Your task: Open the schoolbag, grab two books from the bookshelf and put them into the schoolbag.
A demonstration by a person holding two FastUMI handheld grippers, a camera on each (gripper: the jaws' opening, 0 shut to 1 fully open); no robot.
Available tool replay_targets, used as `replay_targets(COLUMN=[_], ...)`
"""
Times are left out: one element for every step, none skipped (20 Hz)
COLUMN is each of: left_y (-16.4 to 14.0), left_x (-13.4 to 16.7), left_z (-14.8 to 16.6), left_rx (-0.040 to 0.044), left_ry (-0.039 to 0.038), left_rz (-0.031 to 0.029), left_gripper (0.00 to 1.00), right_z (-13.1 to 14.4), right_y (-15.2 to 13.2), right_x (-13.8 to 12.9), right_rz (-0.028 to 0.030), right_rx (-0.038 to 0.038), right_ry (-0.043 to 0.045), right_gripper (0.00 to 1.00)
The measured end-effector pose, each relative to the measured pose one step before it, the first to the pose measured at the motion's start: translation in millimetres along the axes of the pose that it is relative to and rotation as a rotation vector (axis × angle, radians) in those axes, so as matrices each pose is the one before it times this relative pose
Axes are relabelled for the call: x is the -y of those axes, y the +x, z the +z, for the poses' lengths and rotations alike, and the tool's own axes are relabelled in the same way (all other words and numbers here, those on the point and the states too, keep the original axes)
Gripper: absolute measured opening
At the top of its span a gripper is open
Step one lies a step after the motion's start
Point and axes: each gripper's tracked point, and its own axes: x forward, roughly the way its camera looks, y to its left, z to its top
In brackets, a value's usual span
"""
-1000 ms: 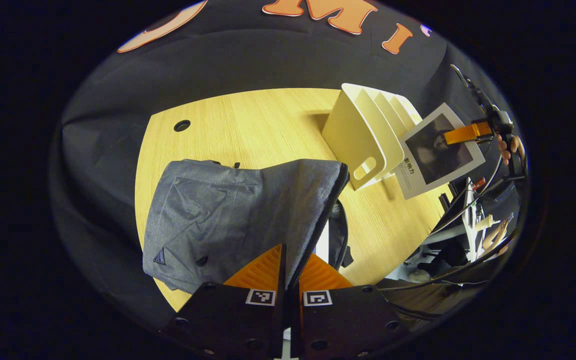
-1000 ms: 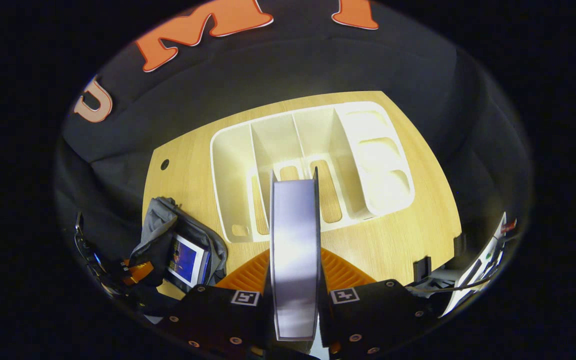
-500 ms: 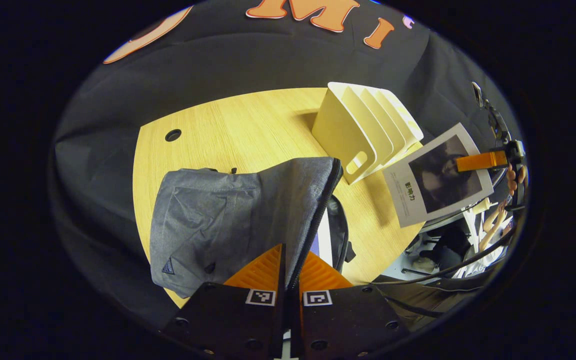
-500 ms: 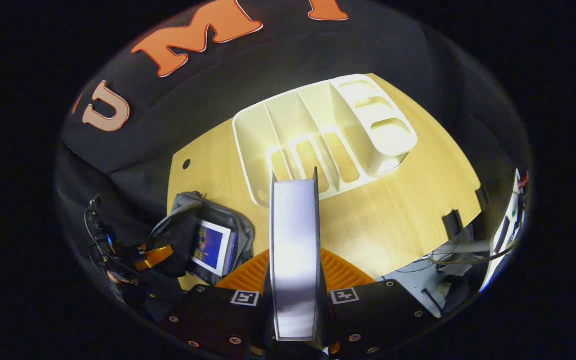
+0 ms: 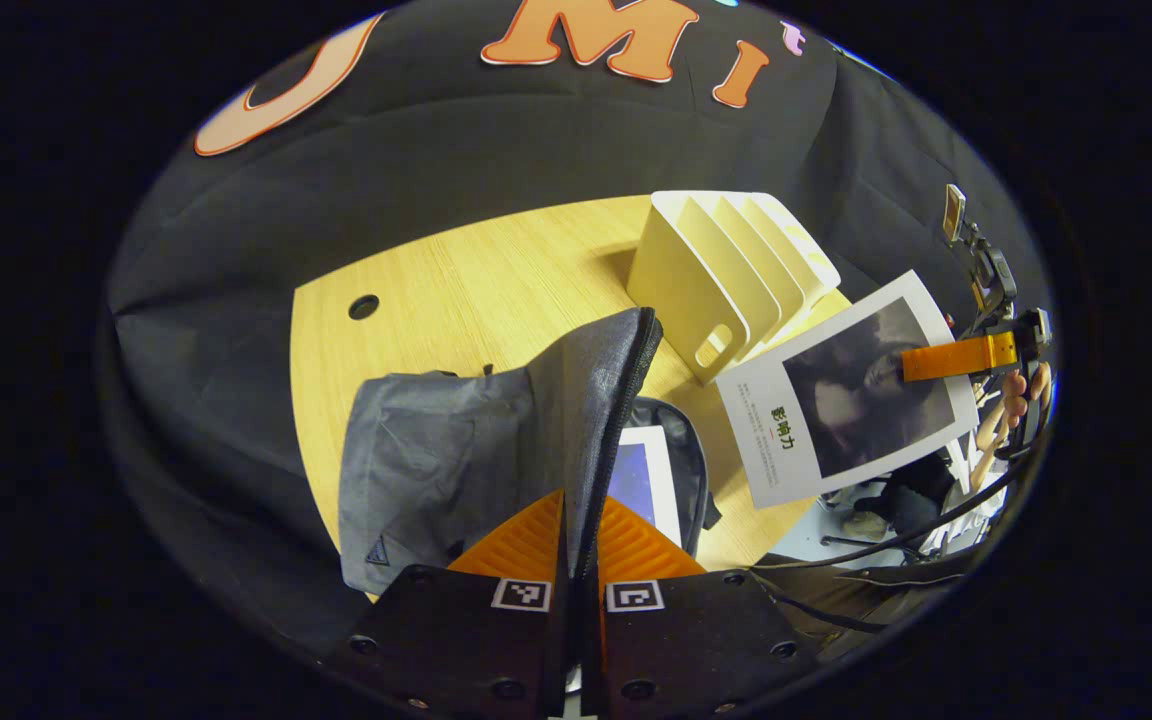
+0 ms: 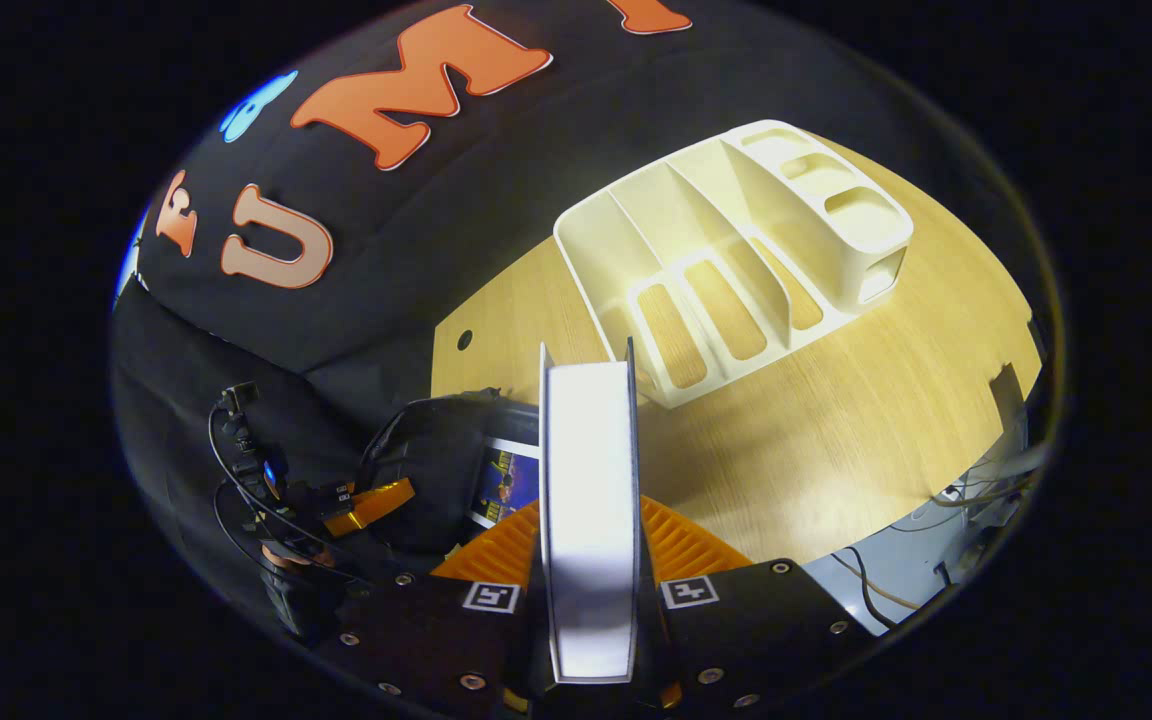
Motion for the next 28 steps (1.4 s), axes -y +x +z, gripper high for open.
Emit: replay_targets(left_y=[-0.11, -1.37, -0.01, -0.04, 0.31, 1.31, 1.06, 0.62, -1.83, -1.44, 0.24, 0.32, 0.93, 0.51, 0.00, 0.16, 1.85, 0.60, -0.25, 1.01, -2.00, -1.28, -1.29, -1.71, 0.77, 1.68, 0.93, 0.65], left_x=[0.45, -0.61, -1.40, -0.05, -1.33, 0.19, -0.02, 1.43, 1.83, 0.02, 1.86, 0.20, 1.03, 0.43, 1.88, 1.60, 3.36, 1.26, 2.90, 3.68, 1.62, 2.49, 1.81, 2.87, 1.88, 5.16, 1.96, 1.46], left_z=[0.68, 1.37, 1.06, 1.45, 1.75, 0.43, 0.18, 0.87, 1.37, 0.98, 0.77, 0.22, 0.61, -0.04, 0.83, 1.12, 0.42, -0.07, 0.38, 1.10, 0.49, 0.72, 0.17, 1.24, 1.99, 0.06, -1.78, -1.42], left_rx=[0.00566, 0.00467, 0.00551, 0.00498, 0.00679, 0.00339, 0.00341, -0.00101, 0.00420, 0.00422, 0.00301, 0.00347, -0.00115, 0.00209, -0.00228, 0.00088, -0.00019, -0.00150, -0.00109, 0.00249, 0.00725, 0.00352, 0.00747, 0.00333, 0.00443, 0.00272, -0.00024, 0.00063], left_ry=[-0.00298, 0.00235, 0.00398, -0.00377, -0.01141, -0.00836, -0.00205, 0.00123, -0.00097, -0.00007, -0.00287, 0.00070, 0.00043, -0.00031, -0.00595, -0.00654, -0.00179, -0.00348, 0.00415, 0.00360, 0.00462, 0.00435, 0.00501, 0.00427, -0.00079, -0.00359, -0.00250, -0.00203], left_rz=[-0.00178, 0.00275, 0.00276, 0.00295, 0.00474, -0.00262, 0.00265, -0.00320, 0.00294, 0.00402, -0.00110, 0.00459, -0.00137, 0.00592, 0.00134, 0.00132, -0.00249, 0.00581, 0.00308, -0.00082, 0.00442, -0.00145, 0.00335, -0.00111, 0.00266, -0.00030, -0.00197, -0.00012], left_gripper=[0.06, 0.06, 0.06, 0.06, 0.06, 0.06, 0.06, 0.06, 0.06, 0.06, 0.06, 0.06, 0.06, 0.06, 0.06, 0.06, 0.06, 0.06, 0.06, 0.06, 0.06, 0.06, 0.06, 0.06, 0.06, 0.06, 0.06, 0.06], right_z=[-1.66, -0.67, 0.00, -2.90, -3.58, -5.62, -3.96, -2.28, -0.58, -0.67, -3.34, -4.51, -5.64, -4.14, -2.84, -2.76, -4.11, -6.24, -5.82, -2.84, 0.07, -2.87, -2.71, -0.17, -0.83, -2.64, -1.15, -0.48], right_y=[3.36, 4.49, 8.41, 6.65, 11.00, 15.27, 9.80, 8.37, 12.61, 9.04, 6.33, 7.14, 8.20, 8.68, 12.93, 9.97, 12.52, 16.75, 14.05, 9.62, 10.69, 6.57, 4.96, 4.64, 5.94, 10.11, 8.72, 6.29], right_x=[-3.92, -5.51, -9.56, -3.69, 2.21, -1.35, 0.54, 0.97, -2.04, -2.86, -2.39, 0.22, -1.76, -0.83, -4.67, -0.69, -0.60, 4.03, 4.55, -0.16, -0.56, 1.15, 0.29, 1.45, -0.02, 1.73, -0.77, -2.15], right_rz=[0.02333, 0.02875, 0.03715, 0.02142, 0.02098, 0.03521, 0.02011, 0.01131, 0.02500, 0.03051, 0.03271, 0.01148, 0.01191, 0.01733, 0.02662, 0.01705, 0.01626, 0.01466, -0.00069, 0.01468, 0.01490, 0.00760, 0.00961, 0.00439, 0.00698, 0.00014, -0.00121, 0.00164], right_rx=[0.00188, 0.00163, 0.00178, -0.00213, -0.00652, -0.01276, -0.01228, -0.01646, -0.01006, -0.00134, 0.01358, -0.01076, -0.00630, -0.00423, -0.00222, 0.00102, -0.00823, -0.00154, -0.00332, 0.00542, 0.02091, 0.00856, 0.00512, 0.00455, 0.00700, 0.00297, 0.00545, 0.00741], right_ry=[0.00240, 0.00474, 0.00433, 0.00486, 0.01831, 0.03540, 0.02377, 0.02902, 0.03563, 0.02433, 0.00268, -0.00114, -0.00084, 0.00542, 0.01859, 0.01629, 0.01178, 0.02009, 0.01121, 0.01862, 0.01984, -0.00246, -0.00023, -0.00706, -0.00207, -0.00627, -0.00195, 0.00146], right_gripper=[0.37, 0.37, 0.36, 0.37, 0.37, 0.37, 0.37, 0.37, 0.37, 0.37, 0.37, 0.36, 0.36, 0.36, 0.37, 0.36, 0.37, 0.36, 0.36, 0.37, 0.37, 0.36, 0.36, 0.36, 0.36, 0.36, 0.38, 0.39])
